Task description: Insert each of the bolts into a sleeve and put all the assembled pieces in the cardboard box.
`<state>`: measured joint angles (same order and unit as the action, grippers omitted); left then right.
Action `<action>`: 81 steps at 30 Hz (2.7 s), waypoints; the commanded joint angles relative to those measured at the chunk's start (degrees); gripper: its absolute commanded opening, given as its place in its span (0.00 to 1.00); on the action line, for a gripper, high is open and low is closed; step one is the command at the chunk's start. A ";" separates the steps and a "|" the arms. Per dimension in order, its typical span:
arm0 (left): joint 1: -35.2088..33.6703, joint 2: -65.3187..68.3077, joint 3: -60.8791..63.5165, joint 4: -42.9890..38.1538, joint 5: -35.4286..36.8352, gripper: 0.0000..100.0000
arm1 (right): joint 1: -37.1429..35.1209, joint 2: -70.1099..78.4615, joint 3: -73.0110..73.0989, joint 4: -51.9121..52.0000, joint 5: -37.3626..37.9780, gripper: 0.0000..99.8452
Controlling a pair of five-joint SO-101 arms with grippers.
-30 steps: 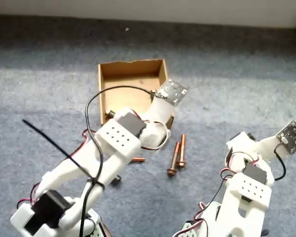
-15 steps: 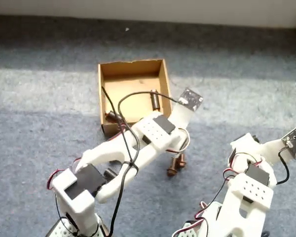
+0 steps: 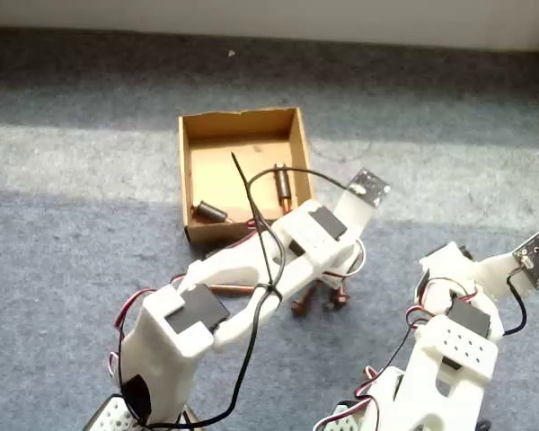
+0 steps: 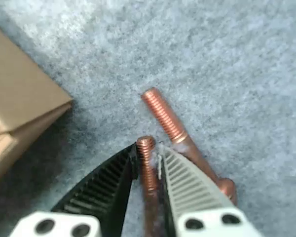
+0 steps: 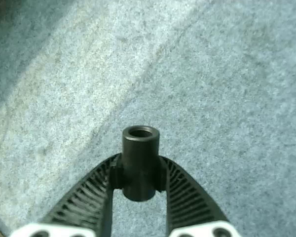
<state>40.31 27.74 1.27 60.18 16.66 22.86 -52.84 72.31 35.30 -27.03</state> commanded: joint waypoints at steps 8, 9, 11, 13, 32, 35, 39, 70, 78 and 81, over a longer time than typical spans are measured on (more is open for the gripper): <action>-1.19 -5.49 -3.30 10.37 0.35 0.01 | 0.31 -2.07 -0.84 -1.45 -0.53 0.01; -1.19 -7.08 -3.21 11.16 0.35 0.01 | 0.31 -2.07 -0.84 -1.45 -0.53 0.01; -1.19 -10.42 -2.33 12.22 0.35 0.01 | 0.31 -2.07 -0.75 -1.45 -0.53 0.01; -1.19 -14.46 -0.04 12.13 0.35 0.01 | 0.31 -2.07 -0.66 -1.45 -0.53 0.01; -13.32 -64.48 48.57 -19.69 0.44 0.01 | 0.22 -2.07 -0.66 -1.45 -0.53 0.01; -14.02 -72.31 59.12 -29.63 0.09 0.01 | 0.22 -2.07 -0.57 -1.45 -0.53 0.01; -13.76 -81.89 70.90 -40.00 0.09 0.01 | 0.22 -2.07 -0.48 -1.45 -0.53 0.01; -45.32 -98.07 76.35 -8.26 -1.14 0.22 | -2.15 -2.07 -0.48 -1.36 -0.53 0.01; -48.57 -97.89 70.20 -5.27 -29.98 0.17 | -2.15 -2.07 -0.48 -1.27 -0.44 0.01; -45.49 -97.45 67.91 -4.04 -37.10 0.16 | -2.15 -2.07 -0.48 -1.27 -0.44 0.01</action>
<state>-7.69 -69.85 73.36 54.90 -12.62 21.36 -52.84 72.31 35.30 -27.03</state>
